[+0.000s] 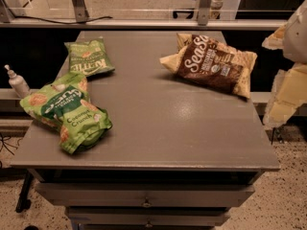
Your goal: Move brown chip bag near green rice chip bag
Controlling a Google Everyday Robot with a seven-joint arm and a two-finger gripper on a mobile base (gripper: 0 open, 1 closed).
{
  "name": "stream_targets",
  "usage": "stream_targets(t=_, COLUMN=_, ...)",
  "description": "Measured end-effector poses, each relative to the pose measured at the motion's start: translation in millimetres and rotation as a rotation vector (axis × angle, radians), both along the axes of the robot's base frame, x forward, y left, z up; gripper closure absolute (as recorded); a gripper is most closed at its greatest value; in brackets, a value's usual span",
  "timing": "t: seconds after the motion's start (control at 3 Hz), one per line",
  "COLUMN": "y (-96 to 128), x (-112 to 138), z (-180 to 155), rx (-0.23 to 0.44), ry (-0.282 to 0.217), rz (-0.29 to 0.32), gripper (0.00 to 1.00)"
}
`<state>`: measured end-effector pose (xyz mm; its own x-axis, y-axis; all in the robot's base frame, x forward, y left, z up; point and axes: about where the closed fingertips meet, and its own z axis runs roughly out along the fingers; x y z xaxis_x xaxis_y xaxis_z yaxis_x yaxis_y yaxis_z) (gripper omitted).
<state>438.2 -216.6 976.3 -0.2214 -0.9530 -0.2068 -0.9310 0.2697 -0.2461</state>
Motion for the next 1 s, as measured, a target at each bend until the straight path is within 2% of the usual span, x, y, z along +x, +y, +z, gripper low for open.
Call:
stream_targets(t=0.67, y=-4.0, x=2.5, z=-0.9, rx=0.017, ry=-0.004, rz=-0.019, gripper=0.0)
stream_targets(t=1.0, y=-13.9, x=28.0, z=-6.4, rx=0.114, ry=-0.021, rz=-0.045, gripper=0.0)
